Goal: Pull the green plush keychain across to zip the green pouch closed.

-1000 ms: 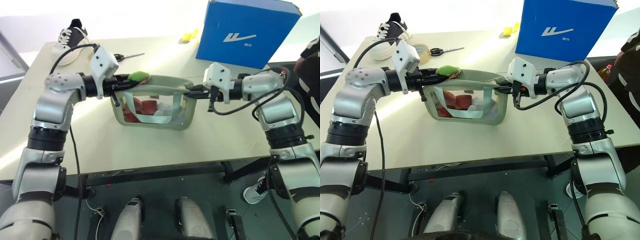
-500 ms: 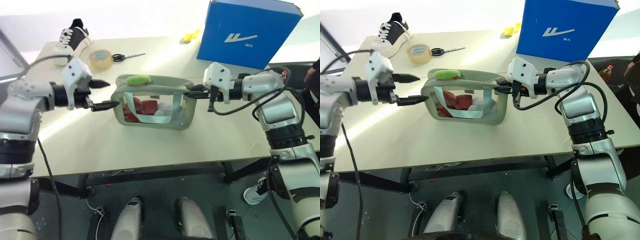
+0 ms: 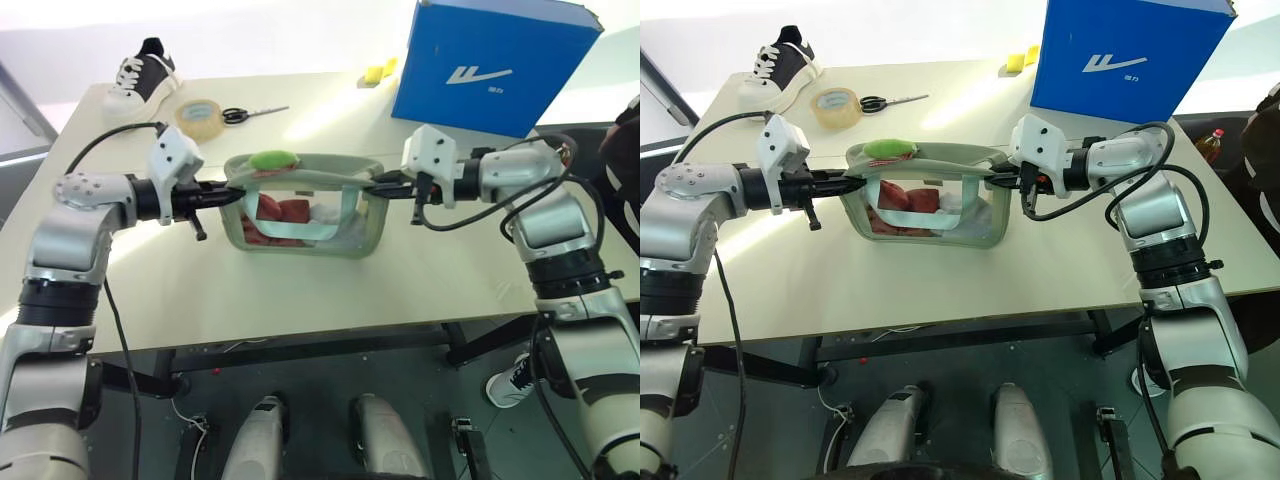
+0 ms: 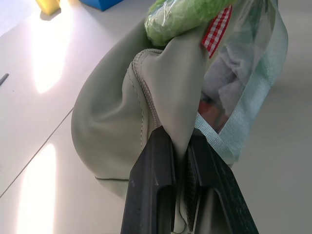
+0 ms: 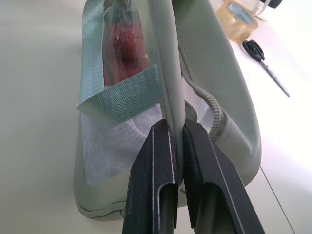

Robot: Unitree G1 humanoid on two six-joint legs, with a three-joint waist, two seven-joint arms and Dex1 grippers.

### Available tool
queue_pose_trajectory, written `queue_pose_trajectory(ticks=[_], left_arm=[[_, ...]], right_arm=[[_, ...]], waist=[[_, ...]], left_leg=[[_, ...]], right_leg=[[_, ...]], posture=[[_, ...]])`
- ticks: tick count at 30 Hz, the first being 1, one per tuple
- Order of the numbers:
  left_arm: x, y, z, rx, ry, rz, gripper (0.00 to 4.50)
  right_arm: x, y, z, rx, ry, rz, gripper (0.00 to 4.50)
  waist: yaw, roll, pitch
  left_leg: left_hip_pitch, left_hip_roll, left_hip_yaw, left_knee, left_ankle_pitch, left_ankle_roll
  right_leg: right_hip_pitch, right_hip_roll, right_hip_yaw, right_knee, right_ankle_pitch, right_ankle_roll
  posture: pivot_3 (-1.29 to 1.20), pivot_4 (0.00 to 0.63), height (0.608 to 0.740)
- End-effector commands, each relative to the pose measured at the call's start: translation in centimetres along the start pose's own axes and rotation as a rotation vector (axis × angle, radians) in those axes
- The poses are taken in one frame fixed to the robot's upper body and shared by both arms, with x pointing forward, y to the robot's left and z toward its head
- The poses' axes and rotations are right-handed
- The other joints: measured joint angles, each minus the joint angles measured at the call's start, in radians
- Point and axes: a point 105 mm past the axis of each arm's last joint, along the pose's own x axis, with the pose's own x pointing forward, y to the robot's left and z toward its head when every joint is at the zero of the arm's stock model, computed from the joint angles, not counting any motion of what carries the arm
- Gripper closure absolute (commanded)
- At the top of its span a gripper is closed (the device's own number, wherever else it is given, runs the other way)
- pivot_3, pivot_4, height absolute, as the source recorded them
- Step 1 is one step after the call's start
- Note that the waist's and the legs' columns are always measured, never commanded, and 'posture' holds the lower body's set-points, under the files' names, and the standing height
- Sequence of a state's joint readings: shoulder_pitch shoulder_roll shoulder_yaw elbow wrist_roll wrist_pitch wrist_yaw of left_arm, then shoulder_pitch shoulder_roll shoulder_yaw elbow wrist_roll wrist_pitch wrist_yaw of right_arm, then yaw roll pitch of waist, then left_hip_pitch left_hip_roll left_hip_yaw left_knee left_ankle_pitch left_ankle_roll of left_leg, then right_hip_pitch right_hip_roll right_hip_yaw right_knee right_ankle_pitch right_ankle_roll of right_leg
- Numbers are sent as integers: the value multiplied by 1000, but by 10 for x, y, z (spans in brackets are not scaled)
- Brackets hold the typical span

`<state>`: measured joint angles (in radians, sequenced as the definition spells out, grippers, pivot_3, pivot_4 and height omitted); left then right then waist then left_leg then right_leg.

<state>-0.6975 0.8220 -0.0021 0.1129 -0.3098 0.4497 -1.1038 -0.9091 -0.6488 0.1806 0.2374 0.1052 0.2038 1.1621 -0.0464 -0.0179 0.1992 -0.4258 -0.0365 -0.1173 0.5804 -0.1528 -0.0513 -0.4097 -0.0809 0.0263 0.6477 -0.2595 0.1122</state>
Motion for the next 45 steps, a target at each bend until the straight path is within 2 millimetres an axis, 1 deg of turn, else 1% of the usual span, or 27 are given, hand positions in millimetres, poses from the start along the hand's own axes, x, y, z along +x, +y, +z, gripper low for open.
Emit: queue_pose_trajectory(ticks=[1, 2, 3, 4, 5, 7, 10, 11, 13, 16, 19, 22, 26, 27, 29, 30, 32, 33, 35, 37, 39, 40, 41, 43, 44, 45], left_arm=[[-22, 1, 10, 33, -1, 39, 4500], [-26, -1, 7, 29, 8, 42, 4500], [-29, -1, 5, 26, 16, 49, 4500], [-30, -1, 2, 25, 23, 60, 4500], [-32, -1, 0, 24, 26, 73, 4500], [-33, 2, -4, 22, 28, 98, 4500], [-32, 4, -3, 21, 20, 110, 4500], [-31, 5, -2, 22, 17, 112, 4500], [-30, 6, -2, 22, 15, 115, 4500], [-28, 6, -1, 25, 11, 109, 4500], [-26, 5, 0, 26, 7, 103, 4500], [-26, 4, 0, 26, 5, 103, 4500], [-27, 3, 1, 22, 3, 103, 4500], [-27, 2, 0, 20, 3, 103, 4500], [-27, 2, -1, 17, 3, 103, 4500], [-27, 2, -1, 15, 2, 104, 4500], [-27, 2, -2, 15, 2, 105, 4500], [-26, 2, -1, 14, 2, 106, 4500], [-26, 2, -2, 12, 1, 107, 4500], [-25, 2, -2, 10, 2, 105, 4500], [-25, 2, -3, 7, 4, 102, 4500], [-25, 1, -3, 5, 5, 100, 4500], [-26, 1, -4, 3, 8, 97, 4500], [-26, 1, -6, 2, 12, 95, 4500], [-25, 1, -6, 2, 13, 95, 4500], [-25, 2, -6, 3, 13, 96, 4500]], right_arm=[[-5, -8, 19, 9, -67, -38, 3424], [-4, -9, 23, 11, -79, -39, 2857], [-3, -10, 29, 11, -93, -43, 2478], [-2, -11, 35, 15, -112, -43, 1911], [-1, -11, 44, 22, -144, -27, 1450], [3, -12, 67, 31, -221, -6, 1450], [18, -10, 102, 24, -329, 26, 1450], [25, -7, 111, 15, -352, 40, 1450], [44, -1, 122, -1, -375, 59, 1450], [72, 7, 128, -28, -372, 68, 1450], [92, 12, 123, -68, -341, 83, 1450], [105, 12, 119, -78, -317, 79, 1450], [111, 6, 123, -82, -318, 49, 1450], [110, 5, 125, -75, -331, 42, 1686], [107, 2, 126, -67, -343, 36, 2326], [106, 1, 126, -65, -345, 32, 2793], [102, -1, 124, -59, -345, 26, 3848], [98, -5, 123, -45, -346, 11, 4401], [87, -18, 118, -11, -337, -53, 4473], [71, -38, 103, 4, -286, -159, 4473], [47, -62, 84, 21, -222, -304, 4473], [39, -68, 79, 29, -205, -346, 4473], [25, -77, 69, 33, -171, -413, 4473], [-8, -92, 43, 37, -74, -554, 4473], [-23, -96, 29, 41, -24, -612, 4473], [-33, -98, 20, 46, 12, -651, 4473]], waist=[[-2, 0, 0], [-3, 0, 0], [-4, 0, 0], [-5, 0, 0], [-5, 0, 0], [-5, 0, 0], [-10, 0, 0], [-10, 0, 0], [-10, 0, 0], [-10, 0, 0], [-8, 0, 0], [-7, 0, 0], [-9, 0, 0], [-10, 0, 0], [-10, 0, 0], [-9, 0, 0], [-9, 0, 0], [-9, 0, 0], [-8, 0, 0], [-3, 0, 0], [3, 0, 0], [5, 0, 0], [5, 0, 0], [5, 0, 0], [7, 0, 0], [7, 0, 0]], left_leg=[[0, 0, 0, 0, 0, 0], [0, 0, 0, 0, 0, 0], [0, 0, 0, -1, 0, 0], [0, 0, 0, -1, 0, 0], [0, 0, 0, -1, 0, 0], [0, 1, 0, -1, 0, 0], [0, 1, 0, -1, 0, 0], [0, 1, 0, -1, 0, 0], [0, 1, -1, -1, 0, 0], [0, 1, -1, -1, 0, 0], [0, 0, -1, -1, 0, 0], [0, 0, -1, -1, 0, 0], [0, 0, -1, -1, 0, 0], [0, 0, -1, -1, 0, 0], [0, 0, -1, -1, 0, 0], [0, 0, -1, -1, 0, 0], [0, 0, -1, -1, 0, 0], [0, 0, -1, -1, 0, 0], [0, 0, -1, -1, 0, 0], [0, 0, -1, -1, 0, 0], [0, 0, -1, -1, 0, 0], [0, 0, -1, -1, 0, 0], [0, 0, -1, -1, 0, 0], [0, 0, -1, -1, 0, 0], [0, 0, -1, -1, 0, 0], [0, 0, -1, -2, 0, 0]], right_leg=[[0, 0, 0, 0, 0, 0], [0, 0, 0, 0, 0, 0], [0, 0, 0, 0, 0, 0], [-1, 0, 0, 0, 0, 0], [-1, 0, 0, 0, 0, 0], [-1, 0, 0, 0, 0, 0], [-1, 0, 0, 1, 0, 0], [-1, 0, 0, 1, 0, 0], [-1, 1, 0, 1, 0, 0], [-1, 1, 0, 1, 0, 0], [-1, 1, 0, 1, 0, 0], [-1, 1, 0, 1, 0, 0], [-2, 1, 0, 2, 0, 0], [-2, 1, 0, 2, 0, 0], [-2, 1, 0, 2, 0, 0], [-2, 1, 0, 2, 0, 0], [-2, 1, 0, 2, 0, 0], [-2, 1, 0, 2, 0, 0], [-2, 1, 0, 2, 0, 0], [-2, 1, 0, 2, 0, 0], [-2, 0, 0, 1, 0, 0], [-1, 0, 0, 1, 0, 0], [-1, 0, 0, 1, 0, 0], [-1, 0, 0, 1, 0, 0], [-1, 0, 0, 1, 0, 0], [-1, 0, 0, 0, 0, 0]], posture=[[0, 150, 740], [0, 150, 740], [0, 150, 740], [0, 150, 740], [0, 150, 740], [0, 150, 740], [0, 150, 740], [0, 150, 740], [0, 150, 740], [0, 150, 740], [0, 150, 740], [0, 150, 740], [0, 150, 740], [0, 150, 740], [0, 150, 740], [0, 150, 740], [0, 150, 740], [0, 150, 740], [0, 150, 740], [0, 150, 740], [0, 150, 740], [0, 150, 740], [0, 150, 740], [0, 150, 740], [0, 150, 740], [0, 150, 740]])
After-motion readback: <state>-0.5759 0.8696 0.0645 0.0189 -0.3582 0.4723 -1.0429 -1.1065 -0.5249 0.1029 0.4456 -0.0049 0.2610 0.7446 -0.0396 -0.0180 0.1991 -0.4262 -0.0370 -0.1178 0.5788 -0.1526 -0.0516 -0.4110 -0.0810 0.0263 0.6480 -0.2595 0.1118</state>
